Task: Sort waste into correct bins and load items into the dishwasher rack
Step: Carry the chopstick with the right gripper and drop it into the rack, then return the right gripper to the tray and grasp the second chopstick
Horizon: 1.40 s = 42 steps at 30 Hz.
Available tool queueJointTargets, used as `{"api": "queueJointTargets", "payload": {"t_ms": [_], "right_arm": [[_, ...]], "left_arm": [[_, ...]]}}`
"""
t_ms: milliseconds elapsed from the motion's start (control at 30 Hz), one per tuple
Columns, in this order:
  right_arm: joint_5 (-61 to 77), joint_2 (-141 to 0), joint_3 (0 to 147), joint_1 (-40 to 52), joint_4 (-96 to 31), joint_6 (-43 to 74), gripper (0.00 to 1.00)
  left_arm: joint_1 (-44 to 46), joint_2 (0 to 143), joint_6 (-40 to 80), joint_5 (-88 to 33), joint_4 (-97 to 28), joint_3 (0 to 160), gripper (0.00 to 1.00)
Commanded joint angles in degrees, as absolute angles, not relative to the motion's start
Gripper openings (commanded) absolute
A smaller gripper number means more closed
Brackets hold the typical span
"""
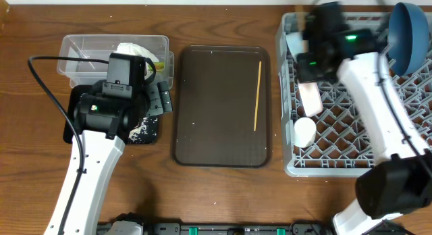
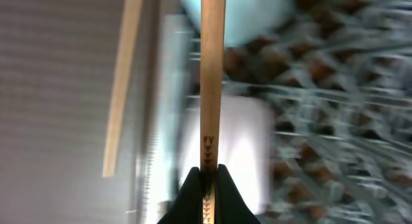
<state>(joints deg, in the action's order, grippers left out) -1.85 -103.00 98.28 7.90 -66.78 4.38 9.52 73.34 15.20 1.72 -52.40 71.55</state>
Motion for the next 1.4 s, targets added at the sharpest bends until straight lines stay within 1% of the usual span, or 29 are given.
{"api": "queueJointTargets", "payload": {"t_ms": [0,233,367,400,433,467,500,533,600,800,967,1167,1367], "right_arm": [[-3.2,-103.3,97.4,4.3,-66.6,-2.5,0.01],[-3.1,-107.8,96.0,-1.9,-66.0,-5.5,0.01],[-2.7,-110.2,96.0,-2.9,-65.6,-7.0,0.01],[-2.7,-110.7,96.0,-2.9,-65.4,-7.5,0.04],[-2.7,-110.9,96.0,-2.9,-65.3,-7.6,0.11],[-2.7,-111.1,96.0,-2.9,-65.2,-7.6,0.27],[-2.7,-111.1,96.0,-2.9,-65.1,-7.6,0.36],[-2.7,-111.1,96.0,-2.9,-64.9,-7.5,0.41],[-2.6,-111.1,96.1,-2.9,-64.6,-7.3,0.45],[2.1,-110.0,98.6,-1.5,-66.3,-4.3,0.45],[3.3,-106.4,102.8,3.1,-67.0,-1.1,0.44],[2.9,-104.8,104.0,13.7,-63.4,4.5,0.44],[-5.3,-108.6,100.0,23.1,-58.2,18.0,0.43]], "left_arm": [[9.3,73.0,15.1,2.2,-52.5,72.2,0.91],[9.3,73.0,15.1,2.2,-52.5,72.2,0.91],[9.3,73.0,15.1,2.2,-52.5,72.2,0.92],[9.3,73.0,15.1,2.2,-52.5,72.2,0.91],[9.3,73.0,15.1,2.2,-52.5,72.2,0.91],[9.3,73.0,15.1,2.2,-52.5,72.2,0.92],[9.3,73.0,15.1,2.2,-52.5,72.2,0.91],[9.3,73.0,15.1,2.2,-52.5,72.2,0.91],[9.3,73.0,15.1,2.2,-52.5,72.2,0.91],[9.3,73.0,15.1,2.2,-52.5,72.2,0.92],[9.3,73.0,15.1,2.2,-52.5,72.2,0.92],[9.3,73.0,15.1,2.2,-52.5,72.2,0.92],[9.3,73.0,15.1,2.2,-52.5,72.2,0.91]]}}
